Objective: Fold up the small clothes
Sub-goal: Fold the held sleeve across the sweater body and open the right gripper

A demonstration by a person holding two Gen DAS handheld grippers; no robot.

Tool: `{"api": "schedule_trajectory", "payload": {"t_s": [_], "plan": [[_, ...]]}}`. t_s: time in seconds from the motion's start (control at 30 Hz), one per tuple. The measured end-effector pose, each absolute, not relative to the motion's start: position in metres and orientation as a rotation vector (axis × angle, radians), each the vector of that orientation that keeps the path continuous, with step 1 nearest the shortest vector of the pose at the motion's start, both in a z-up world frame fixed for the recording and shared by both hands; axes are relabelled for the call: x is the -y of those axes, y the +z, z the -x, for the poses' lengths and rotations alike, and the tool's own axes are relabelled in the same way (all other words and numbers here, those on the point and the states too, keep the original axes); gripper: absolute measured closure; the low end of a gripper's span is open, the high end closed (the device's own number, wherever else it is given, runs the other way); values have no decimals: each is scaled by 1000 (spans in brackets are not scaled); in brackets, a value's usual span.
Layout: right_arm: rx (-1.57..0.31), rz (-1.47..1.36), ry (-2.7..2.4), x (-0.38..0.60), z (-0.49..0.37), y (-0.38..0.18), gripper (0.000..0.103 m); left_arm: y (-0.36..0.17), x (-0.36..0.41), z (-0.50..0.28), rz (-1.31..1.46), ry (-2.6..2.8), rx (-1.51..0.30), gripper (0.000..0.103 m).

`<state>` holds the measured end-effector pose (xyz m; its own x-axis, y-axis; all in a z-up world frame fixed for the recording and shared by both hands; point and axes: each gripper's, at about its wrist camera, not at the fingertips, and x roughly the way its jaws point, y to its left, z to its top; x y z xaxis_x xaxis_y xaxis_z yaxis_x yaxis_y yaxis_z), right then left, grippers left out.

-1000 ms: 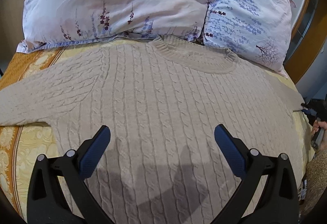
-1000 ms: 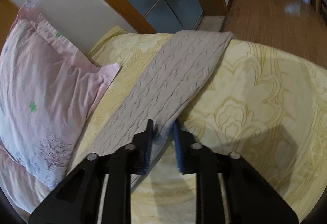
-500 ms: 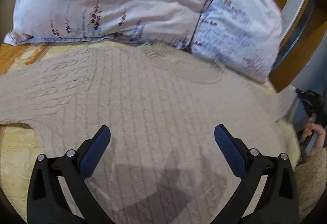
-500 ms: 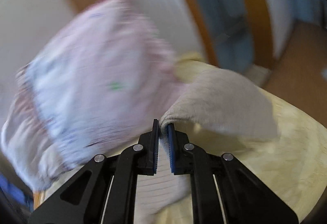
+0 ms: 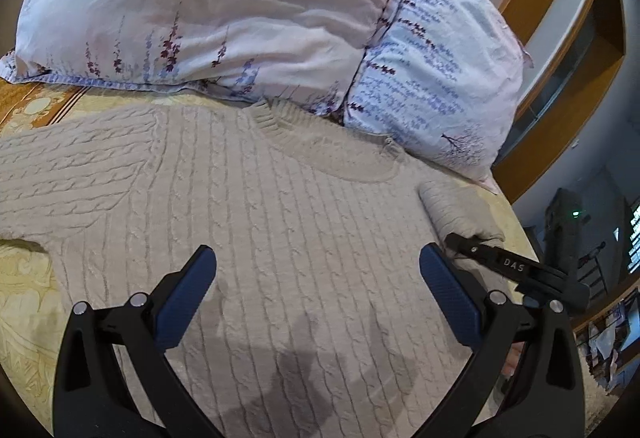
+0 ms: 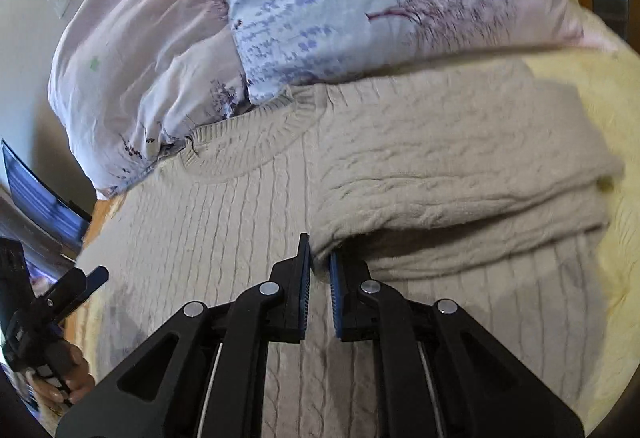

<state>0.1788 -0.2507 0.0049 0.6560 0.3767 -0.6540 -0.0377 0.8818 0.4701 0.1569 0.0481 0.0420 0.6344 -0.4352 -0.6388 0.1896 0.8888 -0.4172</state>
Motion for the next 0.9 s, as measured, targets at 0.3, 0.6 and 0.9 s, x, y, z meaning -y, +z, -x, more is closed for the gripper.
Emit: {"api": "schedule_trajectory", "payload": {"t_s": [0.3,0.6,0.9], "plan": [[-766,-725,118,314,-173,10,62,41,-48,-173,428,-443,-897,2],[-680,-608,-32,313,-187,36,94,30,-76,-182,617,-469,-904,5],[-824,-344,488,156,-192,45,66,16,-93,-188,801,-461,-921,6]]}}
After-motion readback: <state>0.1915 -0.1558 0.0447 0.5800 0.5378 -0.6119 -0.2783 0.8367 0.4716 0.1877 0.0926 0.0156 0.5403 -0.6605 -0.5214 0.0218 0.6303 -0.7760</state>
